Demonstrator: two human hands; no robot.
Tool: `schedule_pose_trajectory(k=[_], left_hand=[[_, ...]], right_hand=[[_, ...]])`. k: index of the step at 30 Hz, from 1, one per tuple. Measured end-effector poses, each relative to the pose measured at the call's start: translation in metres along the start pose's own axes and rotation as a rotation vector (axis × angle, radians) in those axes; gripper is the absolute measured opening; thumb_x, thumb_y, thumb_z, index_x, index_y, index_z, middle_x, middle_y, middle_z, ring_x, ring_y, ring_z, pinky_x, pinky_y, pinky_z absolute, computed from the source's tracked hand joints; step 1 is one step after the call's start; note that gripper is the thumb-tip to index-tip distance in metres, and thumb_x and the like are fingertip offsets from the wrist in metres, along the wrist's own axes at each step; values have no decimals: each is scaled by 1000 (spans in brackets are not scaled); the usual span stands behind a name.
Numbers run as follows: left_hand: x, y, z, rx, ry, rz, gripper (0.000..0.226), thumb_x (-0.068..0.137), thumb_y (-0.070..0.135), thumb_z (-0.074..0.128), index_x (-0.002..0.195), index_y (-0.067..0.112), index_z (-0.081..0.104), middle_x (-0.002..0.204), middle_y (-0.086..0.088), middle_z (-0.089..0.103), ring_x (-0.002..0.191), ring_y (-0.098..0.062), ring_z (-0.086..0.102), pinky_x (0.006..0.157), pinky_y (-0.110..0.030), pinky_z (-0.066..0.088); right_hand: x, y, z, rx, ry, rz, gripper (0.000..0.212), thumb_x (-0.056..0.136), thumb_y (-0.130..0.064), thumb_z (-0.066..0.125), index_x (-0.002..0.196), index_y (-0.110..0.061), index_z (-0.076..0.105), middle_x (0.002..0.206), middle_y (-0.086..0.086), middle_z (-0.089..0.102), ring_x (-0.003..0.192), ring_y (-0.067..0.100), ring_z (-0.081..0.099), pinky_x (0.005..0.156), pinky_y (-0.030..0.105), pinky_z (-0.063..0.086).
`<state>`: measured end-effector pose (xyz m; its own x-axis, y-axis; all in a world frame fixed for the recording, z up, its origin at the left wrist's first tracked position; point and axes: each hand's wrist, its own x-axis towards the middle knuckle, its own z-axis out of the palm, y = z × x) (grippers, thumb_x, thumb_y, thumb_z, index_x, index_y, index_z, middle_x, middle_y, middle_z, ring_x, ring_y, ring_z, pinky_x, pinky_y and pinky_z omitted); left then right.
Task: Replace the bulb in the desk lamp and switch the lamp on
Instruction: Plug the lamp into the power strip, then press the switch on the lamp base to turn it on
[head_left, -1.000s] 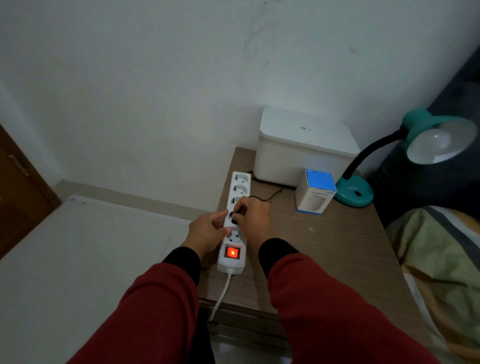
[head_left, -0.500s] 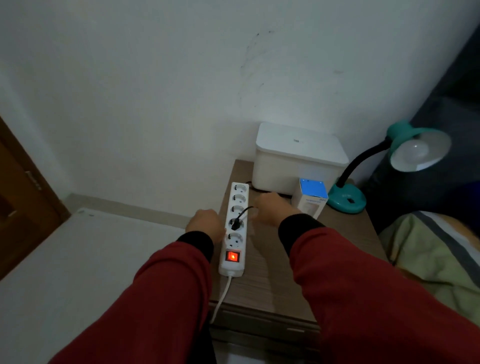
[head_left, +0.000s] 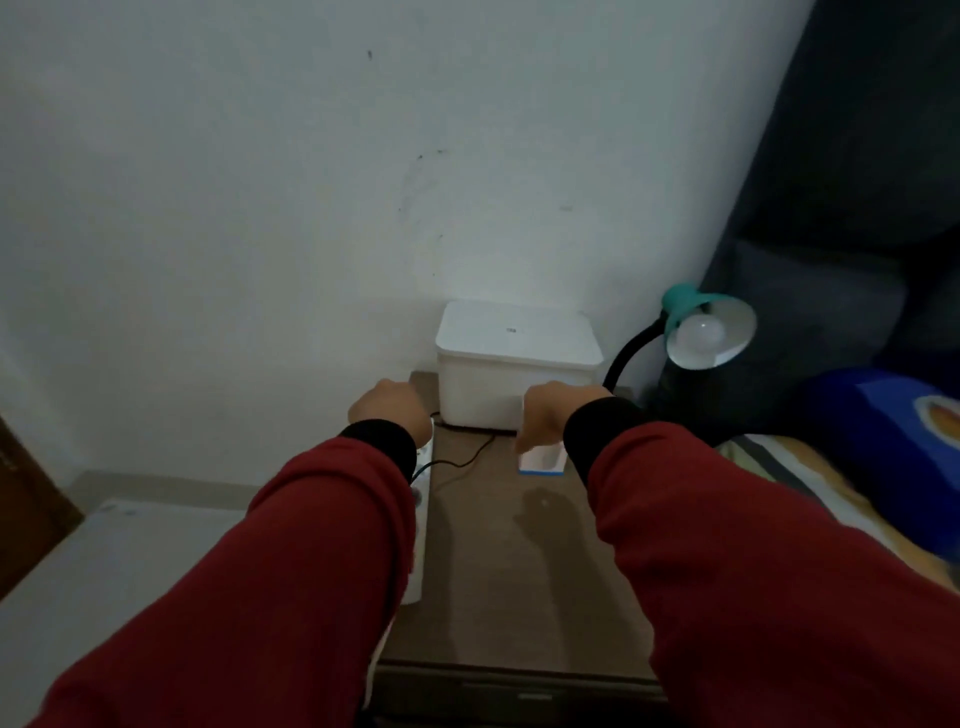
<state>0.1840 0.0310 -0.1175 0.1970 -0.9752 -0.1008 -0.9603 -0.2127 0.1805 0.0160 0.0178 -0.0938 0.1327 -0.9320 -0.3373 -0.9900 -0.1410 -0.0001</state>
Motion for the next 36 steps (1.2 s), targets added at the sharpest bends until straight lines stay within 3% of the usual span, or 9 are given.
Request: schedule_pose_trajectory(k=[6,9,12,16,22,26,29,33,36], left_hand=[[17,58,-9,32,-33,90,36,88,17,51,120,3,57,125,-14,57,113,-28,58,89,-32,49],[27,94,-5,35,-36,142,34,90,18,51,120,3,55,129,-15,54,115,-28,56,89,-31,48],[39,130,5,29,-59,182,31,91,19,50,117,2,56,127,-15,54,111,-27,58,83,-30,48],[55,175,33,-24,-76,261,32,91,19,52,114,-1,58,125,-18,56,111,-31,59,88,-33,50],[67,227,105,-143,-127,359,34,92,27,51,116,3,58,119,-18,62,111,-33,59,91,-36,48],[68,238,153,-308,-113,364,41,93,23,51,130,6,51,132,-16,53,121,-30,52,102,-35,42],[77,238,193,-350,-54,391,48,93,21,50,139,9,41,146,-11,38,135,-26,36,114,-33,31],[82,230,233,-324,-21,412,56,95,22,49,146,12,28,155,-10,22,145,-26,17,119,-33,15],[83,223,251,-334,81,445,55,93,23,54,143,12,35,153,-12,31,142,-33,26,116,-43,28]], right_hand=[[-3,59,-23,43,41,77,52,84,-40,66,123,-7,58,130,11,60,115,29,59,79,32,43],[6,92,-21,67,58,102,50,81,-37,69,119,-6,61,125,13,63,110,29,62,84,33,48],[17,124,-15,82,61,134,54,81,-35,68,126,-7,56,131,12,59,119,30,57,97,36,47],[33,164,0,154,18,197,59,84,-37,66,133,-8,48,139,11,51,125,28,51,98,36,44],[75,206,60,305,-9,219,46,86,-33,59,128,-12,57,134,11,56,120,29,54,100,34,45],[93,217,105,460,155,199,45,87,-24,58,131,-15,56,136,10,56,124,27,53,105,32,41],[111,219,136,525,282,163,45,89,-17,54,134,-14,52,138,8,51,125,25,49,105,29,37],[131,221,169,497,413,121,50,89,-17,56,138,-16,46,144,8,44,128,27,44,108,34,37],[140,220,188,461,519,97,51,82,-17,65,132,-14,54,135,16,51,113,35,55,94,46,51]])
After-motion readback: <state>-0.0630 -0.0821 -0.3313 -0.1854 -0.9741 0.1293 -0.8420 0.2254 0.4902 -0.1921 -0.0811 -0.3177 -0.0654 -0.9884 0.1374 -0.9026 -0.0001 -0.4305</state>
